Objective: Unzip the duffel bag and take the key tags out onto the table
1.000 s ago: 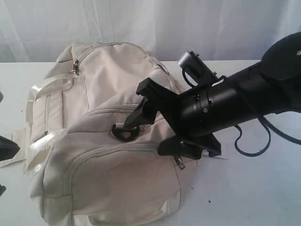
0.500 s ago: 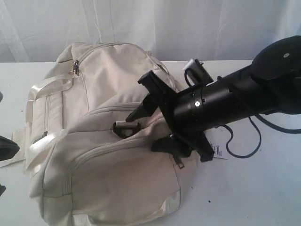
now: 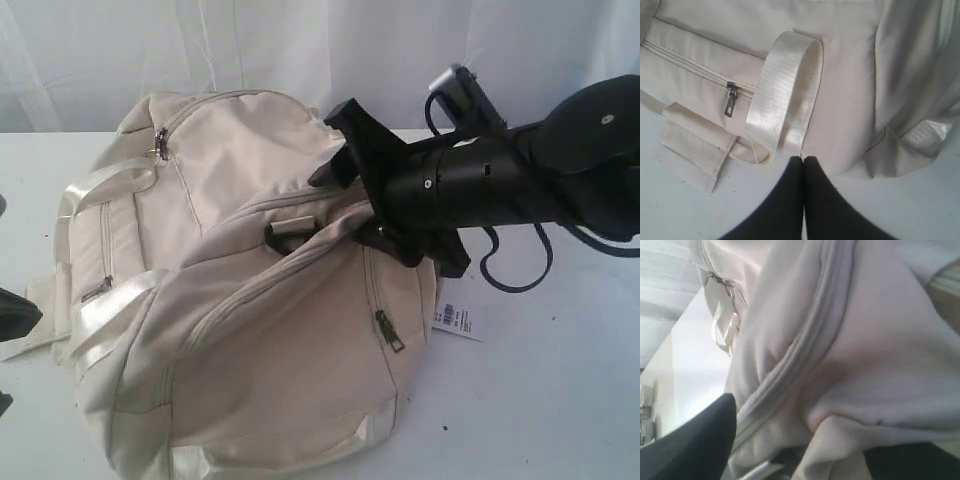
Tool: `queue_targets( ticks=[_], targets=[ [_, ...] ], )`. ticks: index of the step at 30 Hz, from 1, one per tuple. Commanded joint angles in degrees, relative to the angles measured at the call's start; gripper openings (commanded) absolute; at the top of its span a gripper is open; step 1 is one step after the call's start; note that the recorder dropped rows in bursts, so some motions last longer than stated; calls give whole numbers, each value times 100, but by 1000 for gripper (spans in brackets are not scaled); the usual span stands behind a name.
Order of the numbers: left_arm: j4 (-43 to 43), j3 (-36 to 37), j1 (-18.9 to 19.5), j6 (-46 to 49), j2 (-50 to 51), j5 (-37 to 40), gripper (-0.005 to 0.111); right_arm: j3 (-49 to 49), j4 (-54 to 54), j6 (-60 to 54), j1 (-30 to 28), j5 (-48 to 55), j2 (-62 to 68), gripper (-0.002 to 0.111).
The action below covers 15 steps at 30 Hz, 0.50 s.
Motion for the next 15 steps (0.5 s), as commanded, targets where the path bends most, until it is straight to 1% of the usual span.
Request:
queue_targets(
  ticks=[1,2,3,6,9,11,13,15],
  targets=[
    [-57,31,-42,-27,-39,3,0,-25,-68,103,-62,1067,-348,65],
    [-69,31,-42,-27,-39,3,0,-25,-79,103,-62,1416,-434,65],
    [-69,31,-42,-27,-39,3,0,-25,-79,103,-62,1545,-482,65],
    [-79,31,-42,-27,-39,3,0,-25,-119,103,-62,1698,-582,65],
    [-105,31,-42,-27,-39,3,0,-25,-179,103,-62,1515,-583,65],
    [-105,31,-42,-27,-39,3,0,-25,-223,103,-62,1216,-557,65],
    [-105,31,-42,-27,-39,3,0,-25,-464,25,-62,981,-510,65],
    [-105,31,-42,-27,-39,3,0,-25,-741,-68,-62,969,-486,65]
  ],
)
